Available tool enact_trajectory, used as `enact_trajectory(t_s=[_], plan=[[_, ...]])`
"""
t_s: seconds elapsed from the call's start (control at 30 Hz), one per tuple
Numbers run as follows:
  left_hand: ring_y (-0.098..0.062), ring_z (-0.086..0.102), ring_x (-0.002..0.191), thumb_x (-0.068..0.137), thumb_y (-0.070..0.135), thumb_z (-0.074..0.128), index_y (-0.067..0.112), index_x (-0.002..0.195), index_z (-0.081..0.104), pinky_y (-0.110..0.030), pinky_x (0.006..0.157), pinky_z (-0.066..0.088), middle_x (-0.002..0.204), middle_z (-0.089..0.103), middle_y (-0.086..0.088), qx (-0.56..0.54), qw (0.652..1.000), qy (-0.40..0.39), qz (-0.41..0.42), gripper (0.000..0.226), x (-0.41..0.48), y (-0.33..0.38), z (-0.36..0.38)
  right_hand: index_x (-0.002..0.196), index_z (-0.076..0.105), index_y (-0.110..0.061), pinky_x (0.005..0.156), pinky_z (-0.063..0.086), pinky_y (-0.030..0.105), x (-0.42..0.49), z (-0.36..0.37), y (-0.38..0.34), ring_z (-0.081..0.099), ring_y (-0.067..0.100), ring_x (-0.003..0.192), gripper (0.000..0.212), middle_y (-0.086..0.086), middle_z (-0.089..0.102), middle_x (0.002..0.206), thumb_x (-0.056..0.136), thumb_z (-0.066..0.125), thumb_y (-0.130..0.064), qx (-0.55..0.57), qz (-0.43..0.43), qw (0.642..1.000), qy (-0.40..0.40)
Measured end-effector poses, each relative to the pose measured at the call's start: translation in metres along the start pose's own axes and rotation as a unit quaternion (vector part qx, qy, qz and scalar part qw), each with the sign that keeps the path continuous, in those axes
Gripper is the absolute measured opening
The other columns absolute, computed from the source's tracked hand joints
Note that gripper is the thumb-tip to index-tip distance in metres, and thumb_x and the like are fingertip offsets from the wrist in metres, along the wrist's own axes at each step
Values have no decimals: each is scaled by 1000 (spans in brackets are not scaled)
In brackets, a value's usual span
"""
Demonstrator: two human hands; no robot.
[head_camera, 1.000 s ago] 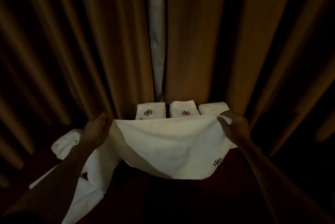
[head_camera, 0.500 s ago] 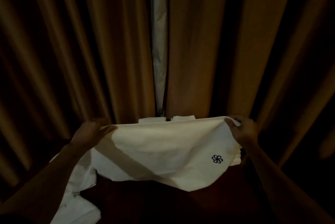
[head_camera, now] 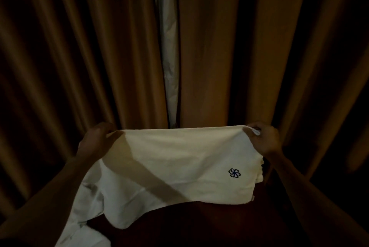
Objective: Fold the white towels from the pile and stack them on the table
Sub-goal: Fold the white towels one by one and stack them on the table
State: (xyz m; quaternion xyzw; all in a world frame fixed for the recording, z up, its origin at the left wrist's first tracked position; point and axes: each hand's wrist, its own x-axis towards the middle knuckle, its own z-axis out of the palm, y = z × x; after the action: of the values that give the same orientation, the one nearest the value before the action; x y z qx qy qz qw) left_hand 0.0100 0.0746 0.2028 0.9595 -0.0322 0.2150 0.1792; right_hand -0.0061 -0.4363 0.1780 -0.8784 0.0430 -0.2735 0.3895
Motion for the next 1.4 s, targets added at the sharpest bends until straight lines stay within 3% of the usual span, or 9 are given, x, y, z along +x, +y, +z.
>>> enact_trajectory(t_s=[0.13,0.33,0.57,0.8,1.0,1.17,1.23,1.33,1.4], plan=[[-18,54,75,92,39,68,17,89,65,-36,66,47,89,54,2,38,997,-46,39,22,-12,-8,5,103,74,-11,76,49,31,-6,-1,13,63,21,88,22,3,70,93,93,70,-30,-36,5,999,-2],[-14,50,65,73,72,58,27,74,53,-32,58,44,77,48,7,63,987,-108,103,46,-20,-17,11,105,73,-9,80,55,40,-13,0,35,67,35,93,28,14,72,97,93,69,-33,-30,54,997,38],[-16,59,76,85,49,71,31,81,58,-29,63,36,81,54,10,37,982,-165,86,23,-67,-11,35,98,73,-4,72,44,30,-41,9,53,62,25,80,19,12,70,89,91,73,-22,-52,52,997,14],[-18,62,81,94,45,63,22,84,65,-33,69,46,87,65,2,16,976,-213,39,25,-141,-19,98,79,65,-17,66,45,30,-103,20,104,62,21,79,17,0,64,80,94,68,-24,-59,124,977,-163],[-15,61,67,81,71,38,25,72,64,-28,61,39,73,65,3,8,954,-296,39,54,-203,-33,148,75,66,-21,67,44,26,-168,32,150,62,12,69,18,-10,64,72,89,73,-14,-98,95,930,-341],[-12,59,66,87,72,46,27,64,55,-34,65,50,66,60,6,-1,915,-403,-13,52,-240,-18,171,68,58,-36,72,50,35,-209,51,173,63,13,76,26,-9,63,74,84,74,-24,-97,96,892,-430],[-15,63,72,97,60,46,27,74,65,-32,69,50,74,66,1,9,890,-453,-48,44,-251,-14,178,72,66,-26,71,50,35,-219,56,176,64,11,75,17,-4,66,75,85,75,-33,-83,136,860,-485],[-30,68,88,103,41,41,21,141,48,-37,73,54,103,69,-17,-46,906,-412,-88,43,-262,-8,191,74,66,-6,63,45,28,-226,67,178,61,12,66,55,2,63,70,81,71,-60,-68,184,832,-519],[-34,63,102,104,47,35,9,133,55,-38,86,51,113,65,-17,39,885,-440,-146,51,-264,-5,193,81,67,-4,61,47,30,-229,76,176,67,19,68,70,7,68,74,79,61,-73,-9,241,865,-439]])
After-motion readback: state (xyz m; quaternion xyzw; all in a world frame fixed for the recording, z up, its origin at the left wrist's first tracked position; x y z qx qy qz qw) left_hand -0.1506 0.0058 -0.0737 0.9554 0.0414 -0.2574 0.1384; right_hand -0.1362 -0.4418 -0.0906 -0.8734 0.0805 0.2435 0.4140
